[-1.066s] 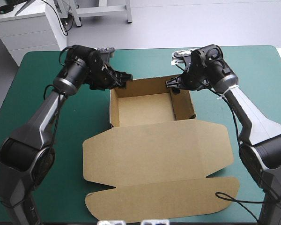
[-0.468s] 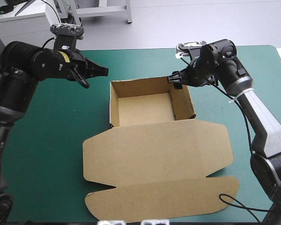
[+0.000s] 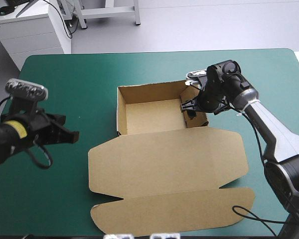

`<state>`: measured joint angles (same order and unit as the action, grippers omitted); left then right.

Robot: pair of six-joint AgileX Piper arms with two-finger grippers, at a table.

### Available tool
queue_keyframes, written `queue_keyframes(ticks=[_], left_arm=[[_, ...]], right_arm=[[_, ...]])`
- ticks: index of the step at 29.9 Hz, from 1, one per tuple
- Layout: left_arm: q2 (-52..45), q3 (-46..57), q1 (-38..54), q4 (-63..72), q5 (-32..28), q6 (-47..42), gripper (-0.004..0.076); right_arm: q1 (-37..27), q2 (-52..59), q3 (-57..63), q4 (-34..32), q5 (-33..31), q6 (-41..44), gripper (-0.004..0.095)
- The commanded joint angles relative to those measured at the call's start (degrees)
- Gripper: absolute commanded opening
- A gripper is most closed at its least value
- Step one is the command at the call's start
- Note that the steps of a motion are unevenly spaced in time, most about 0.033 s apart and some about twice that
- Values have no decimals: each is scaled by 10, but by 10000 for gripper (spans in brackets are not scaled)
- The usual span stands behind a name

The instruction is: Fold the box

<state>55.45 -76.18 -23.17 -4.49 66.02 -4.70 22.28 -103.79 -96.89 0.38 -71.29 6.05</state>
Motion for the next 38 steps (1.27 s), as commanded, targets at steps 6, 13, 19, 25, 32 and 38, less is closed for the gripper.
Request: queue_keyframes(ticks=[6,13,19,25,32,38], left_arm=[[-224,207,-5,3,-130,13,-8],[-387,351,-5,3,-168,13,-8],[-468,405,-5,3,-175,12,-8],[-473,414,-5,3,-172,12,-8],[-473,414,-5,3,-169,12,-8],[-473,414,-5,3,-156,12,-8]], right_arm=[[-3,1,-11,0,14,-8,758],[-3,-30,-11,0,11,-11,733],[-3,-35,-11,0,19,-11,461],[-3,-35,-11,-4,10,-17,-5],[-9,-12,-39,0,-2,-36,-19],[-47,48,-112,-32,-2,-75,-19]])
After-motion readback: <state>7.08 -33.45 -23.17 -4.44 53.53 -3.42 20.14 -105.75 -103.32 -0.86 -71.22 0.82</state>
